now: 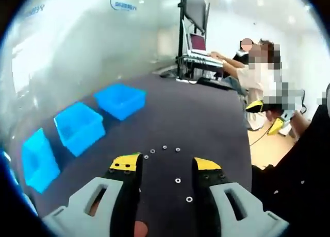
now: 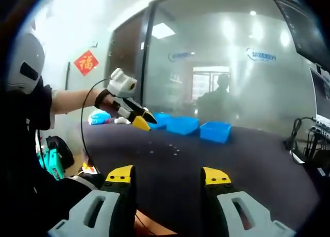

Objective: Sort the screws, nuts, and washers into the corresponding bins

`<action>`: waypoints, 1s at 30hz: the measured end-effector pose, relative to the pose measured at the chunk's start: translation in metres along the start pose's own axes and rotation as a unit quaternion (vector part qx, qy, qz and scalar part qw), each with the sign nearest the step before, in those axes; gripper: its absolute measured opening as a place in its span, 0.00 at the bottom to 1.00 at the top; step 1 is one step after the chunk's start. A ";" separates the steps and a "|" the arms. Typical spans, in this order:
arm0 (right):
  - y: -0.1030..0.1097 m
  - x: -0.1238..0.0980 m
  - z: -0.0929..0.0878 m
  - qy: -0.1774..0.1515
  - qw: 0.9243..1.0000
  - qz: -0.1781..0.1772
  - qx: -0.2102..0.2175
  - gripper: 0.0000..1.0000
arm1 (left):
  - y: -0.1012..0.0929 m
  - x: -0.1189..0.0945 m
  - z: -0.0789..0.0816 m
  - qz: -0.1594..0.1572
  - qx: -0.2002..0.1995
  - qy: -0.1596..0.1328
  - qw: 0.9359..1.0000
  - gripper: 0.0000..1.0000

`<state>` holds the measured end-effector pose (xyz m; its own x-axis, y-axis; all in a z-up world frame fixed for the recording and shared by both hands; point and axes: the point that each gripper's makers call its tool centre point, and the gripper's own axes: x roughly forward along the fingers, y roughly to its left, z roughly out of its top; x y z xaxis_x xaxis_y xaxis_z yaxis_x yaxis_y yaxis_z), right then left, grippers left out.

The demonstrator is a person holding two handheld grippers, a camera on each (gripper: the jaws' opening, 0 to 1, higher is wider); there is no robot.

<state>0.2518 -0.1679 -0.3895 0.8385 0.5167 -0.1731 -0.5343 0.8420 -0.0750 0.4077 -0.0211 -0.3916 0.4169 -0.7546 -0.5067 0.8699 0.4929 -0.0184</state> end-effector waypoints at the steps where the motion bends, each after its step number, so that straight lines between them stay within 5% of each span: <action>1: 0.000 0.000 0.000 0.000 1.000 0.000 0.000 0.46 | -0.002 0.004 -0.001 -0.002 -0.002 0.006 1.000 0.36; 19: 0.001 0.000 -0.001 0.000 1.000 -0.003 0.006 0.46 | 0.014 0.041 -0.017 0.000 0.021 0.086 0.996 0.33; 30: 0.000 -0.002 -0.003 0.003 1.000 -0.006 0.006 0.46 | 0.029 0.056 -0.027 0.007 0.000 0.097 0.995 0.30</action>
<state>0.2494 -0.1696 -0.3921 0.8437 0.5061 -0.1791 -0.5234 0.8496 -0.0649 0.4488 -0.0377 -0.4439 0.3697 -0.6502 -0.6637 0.8647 0.5022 -0.0103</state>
